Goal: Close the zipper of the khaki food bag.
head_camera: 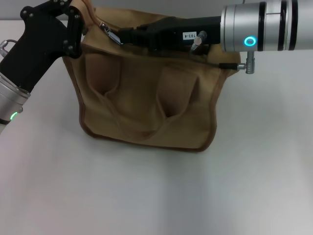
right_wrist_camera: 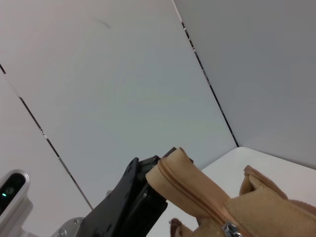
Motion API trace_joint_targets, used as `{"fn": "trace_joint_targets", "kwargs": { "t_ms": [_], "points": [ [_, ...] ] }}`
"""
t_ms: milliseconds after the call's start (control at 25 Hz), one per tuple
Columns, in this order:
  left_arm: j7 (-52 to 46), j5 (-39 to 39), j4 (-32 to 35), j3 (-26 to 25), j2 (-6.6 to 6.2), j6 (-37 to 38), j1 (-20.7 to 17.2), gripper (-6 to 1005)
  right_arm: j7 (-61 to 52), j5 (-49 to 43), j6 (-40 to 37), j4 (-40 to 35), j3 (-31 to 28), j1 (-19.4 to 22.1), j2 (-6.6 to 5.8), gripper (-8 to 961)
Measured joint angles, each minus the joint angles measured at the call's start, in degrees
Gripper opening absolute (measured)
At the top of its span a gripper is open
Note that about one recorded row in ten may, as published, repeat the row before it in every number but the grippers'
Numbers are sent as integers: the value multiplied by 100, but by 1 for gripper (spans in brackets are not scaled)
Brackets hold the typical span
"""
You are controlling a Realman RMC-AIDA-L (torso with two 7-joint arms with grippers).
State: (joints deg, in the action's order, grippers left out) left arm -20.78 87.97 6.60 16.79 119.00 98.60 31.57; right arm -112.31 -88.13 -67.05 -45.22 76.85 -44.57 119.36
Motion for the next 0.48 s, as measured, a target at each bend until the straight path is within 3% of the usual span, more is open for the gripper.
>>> {"fn": "trace_joint_targets", "kwargs": {
  "t_ms": [320,480],
  "points": [
    [-6,3,-11,31,2,82,0,92,24,6,61,55,34,-62,11,-1],
    [20,25,-76,36,4,142,11,93,47,-20,222,95,66,-158,15,132]
  ]
}}
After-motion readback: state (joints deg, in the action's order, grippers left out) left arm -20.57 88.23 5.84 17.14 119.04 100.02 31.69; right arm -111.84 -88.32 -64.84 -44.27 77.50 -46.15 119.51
